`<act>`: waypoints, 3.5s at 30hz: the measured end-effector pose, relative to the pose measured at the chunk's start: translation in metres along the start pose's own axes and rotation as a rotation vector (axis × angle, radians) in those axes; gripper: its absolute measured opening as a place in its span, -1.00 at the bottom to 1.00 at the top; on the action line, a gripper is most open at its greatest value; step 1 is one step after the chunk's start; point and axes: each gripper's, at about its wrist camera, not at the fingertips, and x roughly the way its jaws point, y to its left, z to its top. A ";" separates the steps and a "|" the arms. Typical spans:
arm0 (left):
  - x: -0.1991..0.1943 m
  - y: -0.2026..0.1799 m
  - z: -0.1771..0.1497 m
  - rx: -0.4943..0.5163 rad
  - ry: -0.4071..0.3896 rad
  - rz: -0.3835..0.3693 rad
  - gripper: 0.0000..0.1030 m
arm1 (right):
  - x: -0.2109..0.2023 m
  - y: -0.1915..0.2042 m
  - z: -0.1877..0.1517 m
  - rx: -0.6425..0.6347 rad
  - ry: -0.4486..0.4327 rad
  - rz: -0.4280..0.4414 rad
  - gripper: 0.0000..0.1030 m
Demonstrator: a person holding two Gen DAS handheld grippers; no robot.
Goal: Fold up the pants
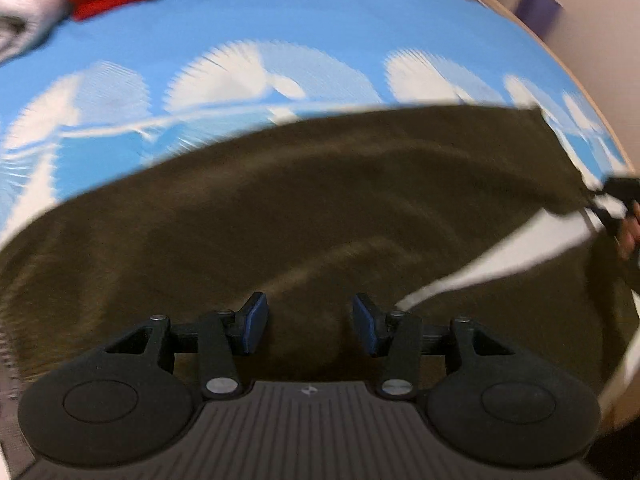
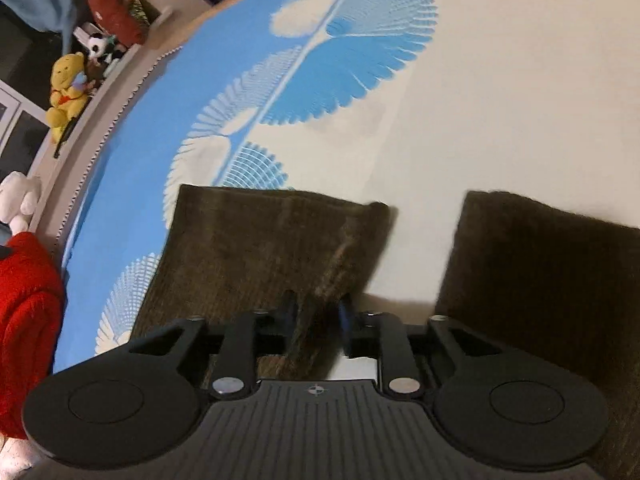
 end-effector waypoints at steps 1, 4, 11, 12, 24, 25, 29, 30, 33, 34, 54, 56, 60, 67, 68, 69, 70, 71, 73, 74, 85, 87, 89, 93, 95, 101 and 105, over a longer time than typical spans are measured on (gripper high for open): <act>0.006 -0.004 -0.002 0.020 0.021 -0.016 0.02 | -0.001 0.000 0.001 0.003 -0.001 -0.003 -0.52; 0.025 -0.008 -0.010 0.068 0.077 -0.021 0.02 | 0.000 0.000 0.003 0.011 -0.006 -0.011 -0.52; 0.053 -0.003 -0.022 0.161 0.126 0.034 -0.76 | -0.005 0.013 0.006 -0.046 -0.035 0.020 -0.82; 0.052 -0.003 -0.023 0.203 0.126 0.054 -0.82 | -0.009 0.013 0.006 -0.051 -0.047 0.024 -0.85; 0.017 0.006 -0.026 0.300 0.071 -0.030 -0.40 | -0.013 0.000 0.010 -0.073 -0.068 -0.245 -0.67; 0.008 0.012 -0.021 0.257 0.031 -0.078 -0.30 | -0.019 0.006 0.010 -0.094 -0.092 -0.250 -0.59; 0.003 0.036 -0.007 0.080 -0.038 -0.131 -0.30 | -0.041 0.026 0.005 -0.165 -0.171 -0.204 -0.32; 0.009 0.040 -0.008 0.058 -0.023 -0.111 -0.30 | -0.047 0.029 0.003 -0.177 -0.183 -0.185 -0.30; 0.049 0.045 -0.020 0.063 0.110 0.019 -0.45 | -0.065 0.040 -0.006 -0.204 -0.202 -0.128 -0.30; 0.057 0.045 -0.024 0.076 0.133 0.041 -0.54 | -0.072 0.045 -0.011 -0.226 -0.207 -0.108 -0.30; -0.090 0.103 -0.137 0.034 -0.048 0.190 -0.25 | -0.235 0.102 -0.149 -0.944 -0.034 0.300 0.03; -0.071 0.110 -0.156 0.081 0.037 0.185 -0.25 | -0.239 0.101 -0.161 -0.999 -0.010 0.276 0.07; -0.039 0.128 -0.195 0.203 0.214 0.240 -0.24 | -0.245 0.104 -0.194 -1.190 -0.047 0.209 0.11; -0.049 0.152 -0.200 0.116 0.182 0.218 0.04 | -0.244 0.107 -0.223 -1.402 -0.119 0.172 0.12; -0.055 0.153 -0.197 0.102 0.147 0.198 0.04 | -0.244 0.109 -0.223 -1.390 -0.118 0.179 0.12; -0.058 0.155 -0.195 0.076 0.129 0.176 0.04 | -0.244 0.110 -0.221 -1.375 -0.113 0.189 0.12; -0.060 0.159 -0.192 0.048 0.123 0.172 0.04 | -0.243 0.112 -0.220 -1.357 -0.103 0.201 0.12; -0.057 0.163 -0.191 0.027 0.132 0.192 0.04 | -0.242 0.114 -0.217 -1.339 -0.091 0.208 0.12; -0.042 0.176 -0.195 0.002 0.217 0.291 0.03 | -0.239 0.115 -0.216 -1.315 -0.082 0.213 0.12; -0.034 0.182 -0.198 -0.003 0.269 0.336 -0.02 | -0.237 0.116 -0.216 -1.309 -0.082 0.216 0.12; -0.074 0.187 -0.173 -0.133 0.022 0.286 -0.31 | -0.231 0.135 -0.210 -1.228 -0.139 0.271 0.11; -0.075 0.183 -0.166 -0.129 -0.006 0.290 -0.63 | -0.230 0.139 -0.208 -1.212 -0.145 0.281 0.11; -0.081 0.174 -0.160 -0.135 -0.039 0.292 -0.80 | -0.228 0.143 -0.206 -1.192 -0.150 0.288 0.10; -0.080 0.177 -0.131 -0.224 -0.071 0.282 -0.87 | -0.225 0.153 -0.201 -1.130 -0.159 0.303 -0.01; -0.075 0.175 -0.110 -0.234 -0.065 0.283 -0.87 | -0.222 0.158 -0.199 -1.093 -0.147 0.320 -0.23; -0.079 0.180 -0.048 -0.227 -0.232 0.389 -0.84 | -0.216 0.172 -0.205 -1.083 -0.130 0.371 -0.58; -0.051 0.201 -0.048 -0.214 -0.293 0.421 -0.84 | -0.211 0.176 -0.211 -1.123 -0.114 0.373 -0.58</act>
